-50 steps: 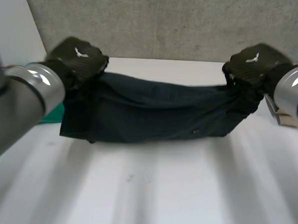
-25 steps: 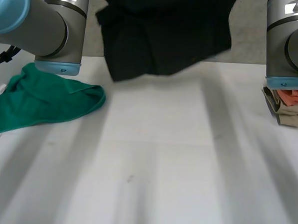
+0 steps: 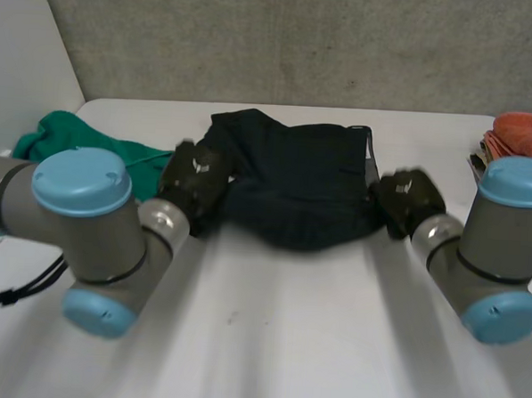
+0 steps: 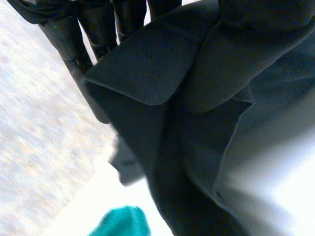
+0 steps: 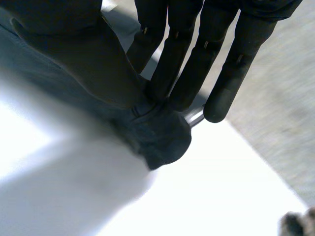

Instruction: Fold the laundry.

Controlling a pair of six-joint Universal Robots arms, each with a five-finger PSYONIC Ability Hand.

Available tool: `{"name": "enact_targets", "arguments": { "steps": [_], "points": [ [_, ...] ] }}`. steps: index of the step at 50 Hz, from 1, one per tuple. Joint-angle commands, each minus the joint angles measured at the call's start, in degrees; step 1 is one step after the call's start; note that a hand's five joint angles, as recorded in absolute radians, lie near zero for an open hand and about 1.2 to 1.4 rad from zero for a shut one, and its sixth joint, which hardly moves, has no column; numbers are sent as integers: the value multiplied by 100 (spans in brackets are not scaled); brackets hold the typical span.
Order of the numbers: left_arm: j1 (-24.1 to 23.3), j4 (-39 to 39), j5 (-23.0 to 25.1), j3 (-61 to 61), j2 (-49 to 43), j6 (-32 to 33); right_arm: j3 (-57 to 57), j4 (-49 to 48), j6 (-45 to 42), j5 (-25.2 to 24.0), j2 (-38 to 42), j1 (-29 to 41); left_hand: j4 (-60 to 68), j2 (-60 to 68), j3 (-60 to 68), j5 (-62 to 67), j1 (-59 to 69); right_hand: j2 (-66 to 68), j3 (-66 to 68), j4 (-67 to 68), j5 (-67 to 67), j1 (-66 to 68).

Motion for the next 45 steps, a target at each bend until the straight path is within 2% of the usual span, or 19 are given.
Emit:
{"name": "enact_targets", "arguments": {
  "steps": [1,3,4,7,10,15,20,23,27,31,36,40,45],
  "points": [
    [-47,-1684,-4,-851,1213,11,565,1324,-842,-161,-695,-24,1115,1126,1169,1230,1640,1239,1191,1143,1198,1680],
    [-47,-2132,-4,-1035,1503,11,758,2208,-1288,-179,-1186,-41,1115,1126,1169,1230,1640,1239,1191,1143,1198,1680],
    [-47,-2657,-4,-1271,1792,28,802,2475,-1413,-179,-1302,-41,1115,1126,1169,1230,1640,1239,1191,1143,1198,1680],
    [-91,-3573,14,-1721,2320,230,1109,3670,-2037,-179,-1803,-146,1115,1126,1169,1230,1640,1239,1191,1143,1198,1680],
    [-239,-4320,49,-2124,2829,781,1513,4417,-2563,-258,-2600,-436,1115,1126,1169,1230,1640,1239,1191,1143,1198,1680],
    [-556,-4675,259,-2381,3201,1513,1901,4543,-3075,-434,-3237,-630,1115,1126,1169,1230,1640,1239,1191,1143,1198,1680],
    [-443,-4070,295,-2144,3061,1637,1910,4403,-2962,-653,-3237,-665,1115,1126,1169,1230,1640,1239,1191,1143,1198,1680],
    [-346,-3314,277,-1915,2569,1655,1761,3815,-2506,-864,-2992,-657,1115,1126,1169,1230,1640,1239,1191,1143,1198,1680],
    [-56,-2488,137,-1520,2068,1690,1340,2699,-1636,-812,-2403,-516,1115,1126,1169,1230,1640,1239,1191,1143,1198,1680],
    [67,-1732,-21,-967,1532,1672,848,1750,-1107,-505,-1894,-253,1115,1126,1169,1230,1640,1239,1191,1143,1198,1680],
    [111,-897,-284,68,453,1672,58,783,-1089,197,-850,54,1115,1126,1169,1230,1640,1239,1191,1143,1198,1680],
    [164,-659,-539,929,-364,1672,-566,326,-1098,453,-137,292,1115,1126,1169,1230,1640,1239,1191,1143,1198,1680],
    [208,-632,-716,2012,-1307,1698,-1165,-264,-1089,480,655,398,1115,1126,1169,1230,1640,1239,1191,1143,1198,1680]
  ]
}}
